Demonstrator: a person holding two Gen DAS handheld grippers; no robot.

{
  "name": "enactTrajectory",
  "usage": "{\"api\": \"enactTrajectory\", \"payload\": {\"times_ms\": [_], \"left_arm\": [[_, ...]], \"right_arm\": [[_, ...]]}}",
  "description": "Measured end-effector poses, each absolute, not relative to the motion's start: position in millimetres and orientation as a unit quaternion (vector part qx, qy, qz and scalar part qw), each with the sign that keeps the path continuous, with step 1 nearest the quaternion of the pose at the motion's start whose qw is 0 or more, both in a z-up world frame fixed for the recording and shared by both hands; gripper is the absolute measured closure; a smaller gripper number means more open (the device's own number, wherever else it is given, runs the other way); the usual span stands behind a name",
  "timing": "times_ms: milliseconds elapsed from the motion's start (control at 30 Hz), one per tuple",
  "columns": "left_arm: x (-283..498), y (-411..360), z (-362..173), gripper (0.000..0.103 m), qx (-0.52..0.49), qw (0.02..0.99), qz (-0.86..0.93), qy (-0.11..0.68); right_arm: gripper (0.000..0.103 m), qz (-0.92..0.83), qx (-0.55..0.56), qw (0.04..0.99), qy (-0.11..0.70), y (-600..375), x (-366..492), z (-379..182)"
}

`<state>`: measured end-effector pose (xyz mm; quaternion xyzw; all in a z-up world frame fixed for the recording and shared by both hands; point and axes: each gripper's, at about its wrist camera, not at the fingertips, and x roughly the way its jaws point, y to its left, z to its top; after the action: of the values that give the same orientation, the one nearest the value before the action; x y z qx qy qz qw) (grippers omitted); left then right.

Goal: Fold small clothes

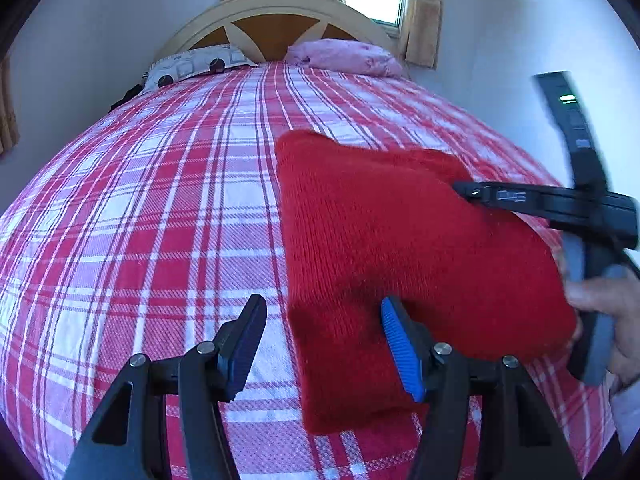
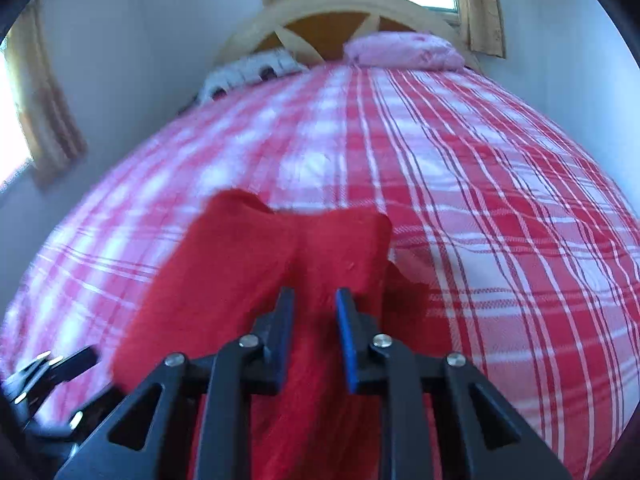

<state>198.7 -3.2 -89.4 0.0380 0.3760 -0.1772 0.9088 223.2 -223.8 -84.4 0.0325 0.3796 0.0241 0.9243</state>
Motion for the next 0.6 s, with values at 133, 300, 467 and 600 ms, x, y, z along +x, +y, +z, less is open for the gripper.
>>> {"api": "enactTrajectory", "payload": {"times_ms": [133,300,467,600], "left_arm": [[197.0,-8.4,-93.7,0.042,0.047,0.907,-0.173,0.381],[199.3,-11.4,-98.4,0.042,0.040,0.904,-0.170,0.390],[198.3,-15.0,-101.0,0.035,0.046,0.906,-0.160,0.389],[198.8,-13.5,-105.0,0.026,0.034,0.906,-0.149,0.396]], "right_arm": [[0.088,0.012,0.057,0.923,0.380,-240.0,232.5,-99.0],[0.089,-0.003,0.055,0.921,0.385,-242.2,244.6,-99.6],[0.089,-0.009,0.054,0.924,0.378,-244.4,252.1,-103.9],[0.089,-0.021,0.056,0.926,0.374,-246.4,256.5,-104.1]]}}
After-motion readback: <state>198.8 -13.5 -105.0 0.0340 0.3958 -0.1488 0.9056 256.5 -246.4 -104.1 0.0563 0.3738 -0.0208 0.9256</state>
